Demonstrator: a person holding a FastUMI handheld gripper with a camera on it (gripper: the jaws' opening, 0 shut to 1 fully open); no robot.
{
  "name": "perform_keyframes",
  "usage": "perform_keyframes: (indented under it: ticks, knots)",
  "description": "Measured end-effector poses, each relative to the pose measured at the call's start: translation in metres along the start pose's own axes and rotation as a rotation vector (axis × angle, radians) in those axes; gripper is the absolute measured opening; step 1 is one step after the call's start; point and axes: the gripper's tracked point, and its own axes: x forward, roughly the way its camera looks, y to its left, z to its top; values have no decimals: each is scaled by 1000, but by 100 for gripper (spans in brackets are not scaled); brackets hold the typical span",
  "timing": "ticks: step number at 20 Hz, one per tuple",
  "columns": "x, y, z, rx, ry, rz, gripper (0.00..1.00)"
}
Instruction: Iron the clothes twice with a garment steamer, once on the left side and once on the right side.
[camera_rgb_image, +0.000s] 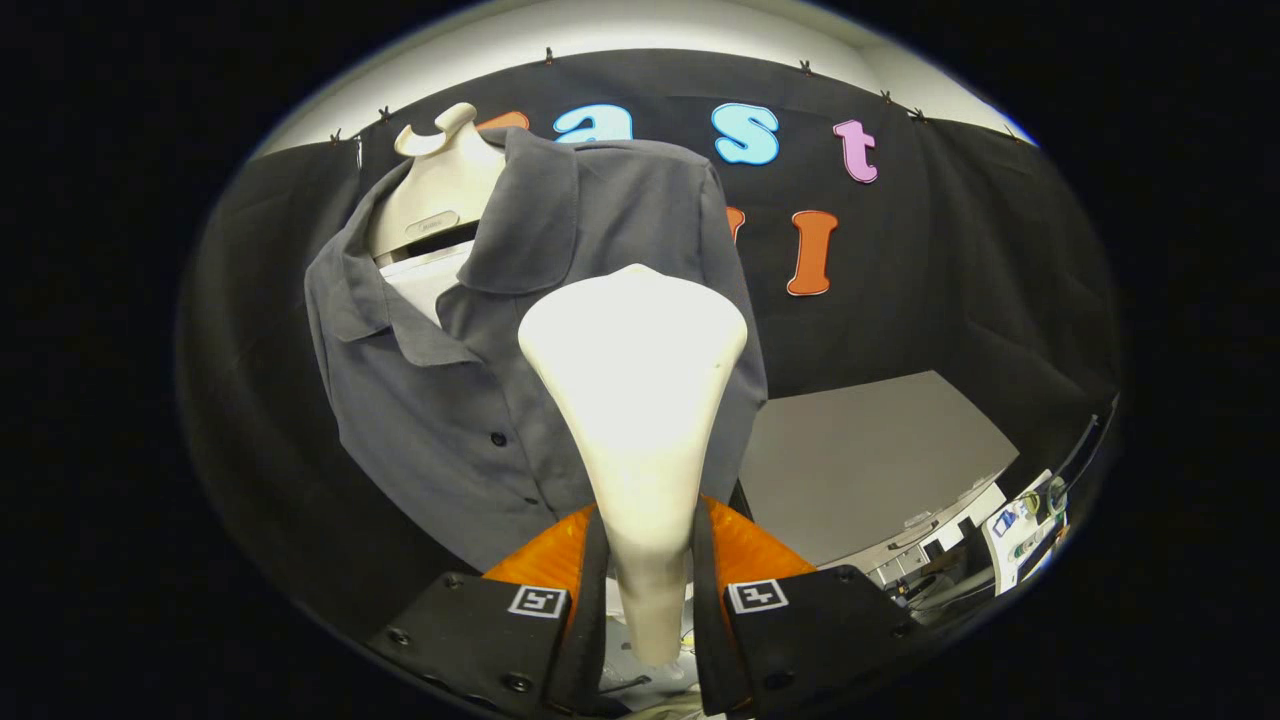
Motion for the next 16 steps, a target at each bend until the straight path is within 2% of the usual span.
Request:
perform_keyframes:
  ticks: [5, 16]
  knots:
    - [28, 6, 1, -14, 26, -26, 45]
    - [67, 14, -55, 24, 126, -4, 45]
